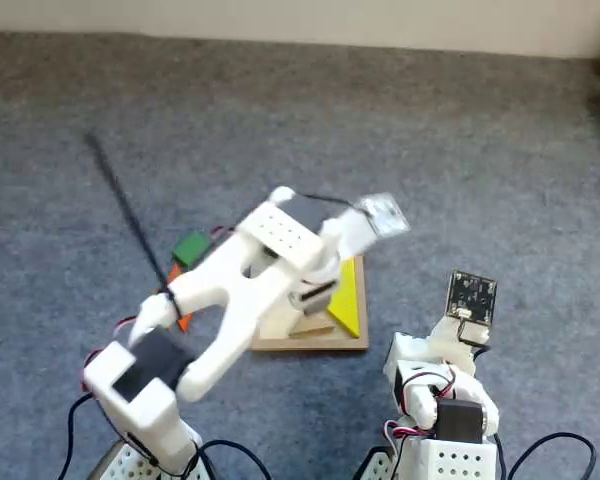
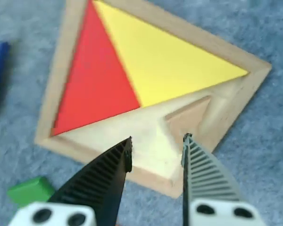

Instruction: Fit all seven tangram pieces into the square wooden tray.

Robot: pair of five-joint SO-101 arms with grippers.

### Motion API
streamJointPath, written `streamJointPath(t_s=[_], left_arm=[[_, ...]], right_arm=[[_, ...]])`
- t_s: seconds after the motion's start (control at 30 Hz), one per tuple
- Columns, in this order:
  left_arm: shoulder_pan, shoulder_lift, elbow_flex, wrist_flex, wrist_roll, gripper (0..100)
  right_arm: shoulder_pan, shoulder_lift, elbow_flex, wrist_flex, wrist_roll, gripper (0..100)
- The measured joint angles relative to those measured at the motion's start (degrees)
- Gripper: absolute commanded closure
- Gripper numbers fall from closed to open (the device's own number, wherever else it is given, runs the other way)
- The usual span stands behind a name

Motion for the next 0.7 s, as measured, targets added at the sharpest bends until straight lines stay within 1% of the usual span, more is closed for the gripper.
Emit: streamJointPath(t_s=[0.1,0.23,0.33,0.4,0.53,0.63,0.7], left_arm=[[-1.23,-5.01,4.04,-1.14,0.00,82],[-0.88,-9.76,13.71,-7.82,-0.09,82],[-3.25,-12.22,17.49,-10.81,-0.18,82],[-6.51,-14.59,17.76,-10.99,-0.09,82],[-15.38,-18.55,17.85,-10.02,2.55,82],[-21.71,-19.87,18.29,-9.23,3.08,82],[-24.44,-19.78,18.46,-9.14,3.25,79]], right_arm=[[0.00,0.00,0.00,0.00,0.00,96.5],[0.00,0.00,0.00,0.00,0.00,96.5],[0.00,0.00,0.00,0.00,0.00,96.5],[0.00,0.00,0.00,0.00,0.00,96.5],[0.00,0.00,0.00,0.00,0.00,96.5],[0.00,0.00,0.00,0.00,0.00,96.5],[0.00,0.00,0.00,0.00,0.00,96.5]])
